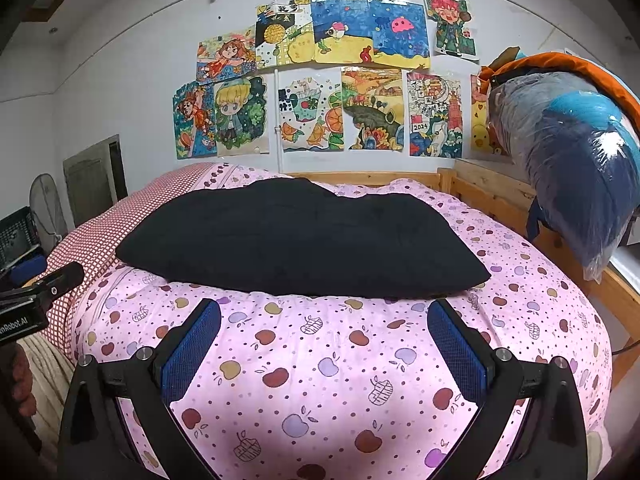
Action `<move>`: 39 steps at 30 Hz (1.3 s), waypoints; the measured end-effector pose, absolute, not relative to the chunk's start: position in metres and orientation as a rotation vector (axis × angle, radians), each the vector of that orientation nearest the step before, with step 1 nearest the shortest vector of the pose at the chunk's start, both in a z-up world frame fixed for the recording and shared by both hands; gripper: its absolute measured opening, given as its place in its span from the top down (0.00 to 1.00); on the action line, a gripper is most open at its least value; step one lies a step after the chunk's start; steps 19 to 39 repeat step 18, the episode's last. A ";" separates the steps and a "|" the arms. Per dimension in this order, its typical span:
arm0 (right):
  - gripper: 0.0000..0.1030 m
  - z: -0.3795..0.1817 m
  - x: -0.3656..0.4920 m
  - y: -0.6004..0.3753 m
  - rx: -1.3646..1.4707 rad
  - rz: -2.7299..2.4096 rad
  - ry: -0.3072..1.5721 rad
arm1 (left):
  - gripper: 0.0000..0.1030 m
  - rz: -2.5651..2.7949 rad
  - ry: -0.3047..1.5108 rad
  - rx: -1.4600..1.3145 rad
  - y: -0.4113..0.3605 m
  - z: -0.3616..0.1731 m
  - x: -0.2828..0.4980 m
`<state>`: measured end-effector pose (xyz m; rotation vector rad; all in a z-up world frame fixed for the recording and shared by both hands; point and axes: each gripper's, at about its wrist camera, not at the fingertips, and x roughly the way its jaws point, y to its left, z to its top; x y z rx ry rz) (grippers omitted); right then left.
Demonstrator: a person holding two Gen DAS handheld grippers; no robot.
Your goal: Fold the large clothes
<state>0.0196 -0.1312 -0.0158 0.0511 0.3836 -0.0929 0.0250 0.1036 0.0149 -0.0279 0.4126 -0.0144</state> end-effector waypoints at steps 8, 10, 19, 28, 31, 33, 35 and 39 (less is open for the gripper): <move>0.01 -0.017 0.020 -0.131 0.052 -0.093 0.386 | 0.00 0.008 0.418 -0.017 0.102 0.013 0.027; 0.01 -0.018 0.020 -0.131 0.052 -0.094 0.388 | 0.00 0.017 0.427 -0.011 0.101 0.012 0.028; 0.01 -0.019 0.020 -0.132 0.053 -0.095 0.389 | 0.00 0.048 0.432 -0.013 0.099 0.011 0.028; 0.01 -0.019 0.020 -0.132 0.053 -0.095 0.389 | 0.00 0.048 0.432 -0.013 0.099 0.011 0.028; 0.01 -0.019 0.020 -0.132 0.053 -0.095 0.389 | 0.00 0.048 0.432 -0.013 0.099 0.011 0.028; 0.01 -0.019 0.020 -0.132 0.053 -0.095 0.389 | 0.00 0.048 0.432 -0.013 0.099 0.011 0.028; 0.01 -0.019 0.020 -0.132 0.053 -0.095 0.389 | 0.00 0.048 0.432 -0.013 0.099 0.011 0.028; 0.01 -0.019 0.020 -0.132 0.053 -0.095 0.389 | 0.00 0.048 0.432 -0.013 0.099 0.011 0.028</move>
